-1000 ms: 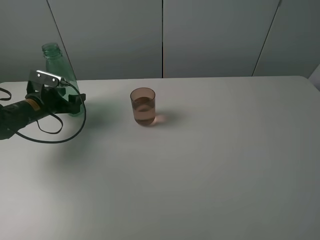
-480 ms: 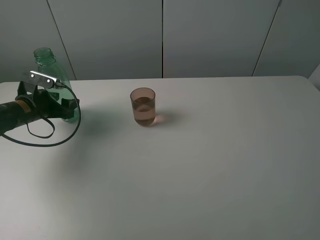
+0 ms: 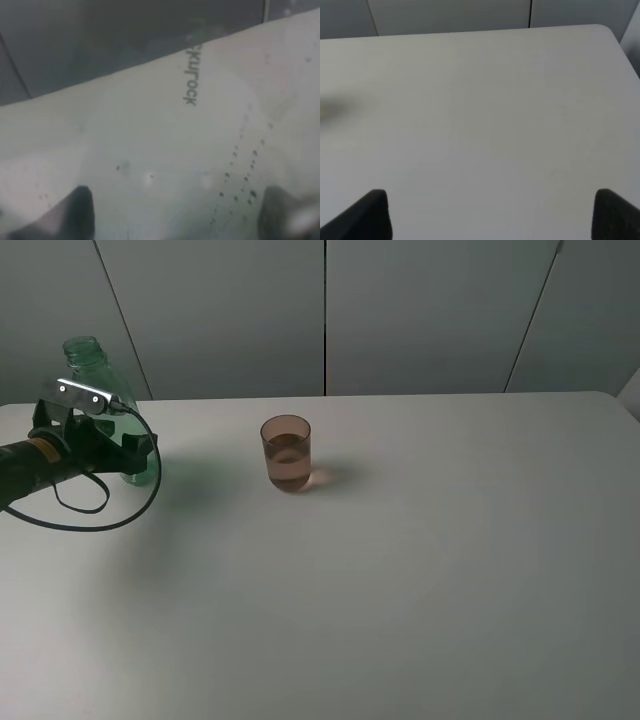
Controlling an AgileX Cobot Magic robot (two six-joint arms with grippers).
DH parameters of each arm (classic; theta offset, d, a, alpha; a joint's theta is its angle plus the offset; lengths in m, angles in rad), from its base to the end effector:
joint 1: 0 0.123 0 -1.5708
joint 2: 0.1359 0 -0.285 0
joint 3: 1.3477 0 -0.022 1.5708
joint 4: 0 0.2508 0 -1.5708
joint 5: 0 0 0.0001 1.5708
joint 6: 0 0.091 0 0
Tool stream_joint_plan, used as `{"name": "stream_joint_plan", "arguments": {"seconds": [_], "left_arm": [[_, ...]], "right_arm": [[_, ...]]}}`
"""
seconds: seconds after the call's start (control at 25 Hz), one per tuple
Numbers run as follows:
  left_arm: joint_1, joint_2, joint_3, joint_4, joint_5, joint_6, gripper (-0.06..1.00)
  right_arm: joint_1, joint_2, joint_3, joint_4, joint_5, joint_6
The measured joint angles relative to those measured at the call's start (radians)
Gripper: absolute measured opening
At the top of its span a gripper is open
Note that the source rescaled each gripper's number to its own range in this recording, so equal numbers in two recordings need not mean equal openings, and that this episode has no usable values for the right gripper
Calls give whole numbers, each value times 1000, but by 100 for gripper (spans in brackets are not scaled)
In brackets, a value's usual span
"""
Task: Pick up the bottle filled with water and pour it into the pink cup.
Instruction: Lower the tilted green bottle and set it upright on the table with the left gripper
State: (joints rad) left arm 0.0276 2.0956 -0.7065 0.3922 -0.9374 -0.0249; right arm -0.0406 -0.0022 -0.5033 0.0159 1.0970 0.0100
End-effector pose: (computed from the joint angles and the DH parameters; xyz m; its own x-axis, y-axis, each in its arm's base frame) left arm 0.3430 -0.0186 0.0781 -0.3277 0.1942 -0.9246 0.3348 0.9390 0.0785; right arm -0.0070 0.0016 0.2753 -0.4822 0.0369 -0.8753 0.0365 0.9991 0.0219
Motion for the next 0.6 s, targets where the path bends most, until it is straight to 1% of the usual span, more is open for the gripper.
{"name": "stream_joint_plan", "arguments": {"seconds": [0.08, 0.12, 0.28, 0.44, 0.6], "left_arm": [[0, 0, 0, -1, -5, 0, 66], [0, 0, 0, -1, -6, 0, 69], [0, 0, 0, -2, -10, 0, 72], [0, 0, 0, -2, 8, 0, 86], [0, 0, 11, -2, 18, -11, 87]], "right_arm": [[0, 0, 0, 0, 0, 0], [0, 0, 0, 0, 0, 0], [0, 0, 0, 0, 0, 0], [0, 0, 0, 0, 0, 0], [0, 0, 0, 0, 0, 0]]}}
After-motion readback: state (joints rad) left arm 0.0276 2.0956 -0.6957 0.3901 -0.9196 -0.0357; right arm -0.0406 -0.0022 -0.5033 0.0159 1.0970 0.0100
